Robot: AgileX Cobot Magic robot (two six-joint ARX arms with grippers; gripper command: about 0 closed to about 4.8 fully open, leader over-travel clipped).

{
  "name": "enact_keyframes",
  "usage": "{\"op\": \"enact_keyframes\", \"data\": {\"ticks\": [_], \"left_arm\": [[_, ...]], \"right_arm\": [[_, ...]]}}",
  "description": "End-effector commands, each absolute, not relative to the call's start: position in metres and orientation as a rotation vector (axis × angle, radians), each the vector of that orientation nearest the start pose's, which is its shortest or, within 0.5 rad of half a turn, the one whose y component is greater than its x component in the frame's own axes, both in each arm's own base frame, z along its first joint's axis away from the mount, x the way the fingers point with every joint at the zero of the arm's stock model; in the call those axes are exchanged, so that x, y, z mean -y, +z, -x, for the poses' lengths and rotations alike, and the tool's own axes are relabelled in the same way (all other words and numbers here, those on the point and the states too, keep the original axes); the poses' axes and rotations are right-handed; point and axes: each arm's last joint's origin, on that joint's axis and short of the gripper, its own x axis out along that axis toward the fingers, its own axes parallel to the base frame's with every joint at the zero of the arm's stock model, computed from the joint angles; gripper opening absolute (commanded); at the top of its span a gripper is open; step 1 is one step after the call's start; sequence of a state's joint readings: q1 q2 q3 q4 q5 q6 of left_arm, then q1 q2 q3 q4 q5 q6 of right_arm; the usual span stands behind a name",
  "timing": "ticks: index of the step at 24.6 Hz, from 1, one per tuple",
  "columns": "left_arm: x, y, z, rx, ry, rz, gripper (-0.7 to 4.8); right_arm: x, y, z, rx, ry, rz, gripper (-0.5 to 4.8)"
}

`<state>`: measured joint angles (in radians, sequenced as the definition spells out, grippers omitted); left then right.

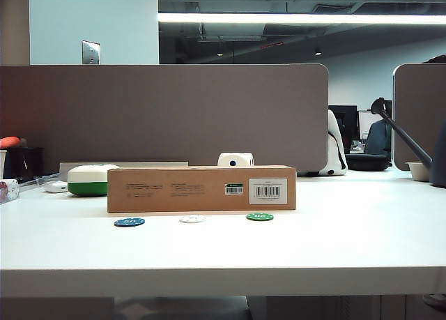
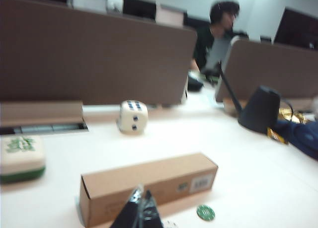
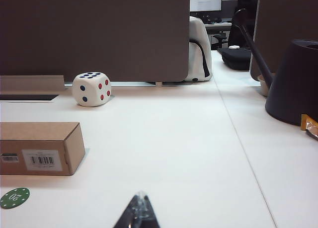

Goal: Push the chip with the highest value in the row forward next to the rectangular box.

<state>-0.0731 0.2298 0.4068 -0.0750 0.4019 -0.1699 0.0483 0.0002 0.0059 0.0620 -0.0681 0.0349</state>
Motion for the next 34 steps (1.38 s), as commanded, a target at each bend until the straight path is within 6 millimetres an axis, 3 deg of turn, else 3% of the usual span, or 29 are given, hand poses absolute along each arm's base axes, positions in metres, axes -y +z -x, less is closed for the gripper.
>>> {"op": "enact_keyframes", "data": {"ticks": [1,2,7,12,15,20,26,29,34], "left_arm": [[0.021,0.285,-0.113,-0.060,-0.505,0.168,-0.05],[0.022,0.284,-0.132,-0.144,-0.502,0.183,-0.05],[0.038,0.262,-0.182,-0.369,-0.540,0.123,-0.05],[0.068,0.227,-0.214,-0.536,-0.438,-0.049,-0.05],[0.085,0.213,-0.220,-0.588,-0.398,-0.126,-0.05],[0.097,0.214,-0.218,-0.552,-0.431,-0.142,-0.05],[0.095,0.213,-0.218,-0.564,-0.385,-0.187,-0.05],[0.093,0.213,-0.218,-0.563,-0.317,-0.227,-0.05],[0.092,0.216,-0.220,-0.528,-0.269,-0.233,-0.05]], "right_arm": [[-0.007,0.171,-0.097,0.071,0.124,-0.044,-0.05],[-0.007,0.171,-0.097,0.069,0.126,-0.089,-0.05],[-0.007,0.171,-0.097,0.065,0.129,-0.164,-0.05],[-0.009,0.171,-0.097,0.057,0.204,-0.181,-0.05],[-0.011,0.171,-0.096,0.047,0.294,-0.188,-0.05],[-0.015,0.171,-0.095,0.035,0.424,-0.201,-0.05],[-0.019,0.180,-0.092,0.093,0.577,-0.241,-0.04],[-0.021,0.193,-0.087,0.132,0.701,-0.275,-0.05],[-0.022,0.216,-0.079,0.128,0.740,-0.268,-0.05]]}}
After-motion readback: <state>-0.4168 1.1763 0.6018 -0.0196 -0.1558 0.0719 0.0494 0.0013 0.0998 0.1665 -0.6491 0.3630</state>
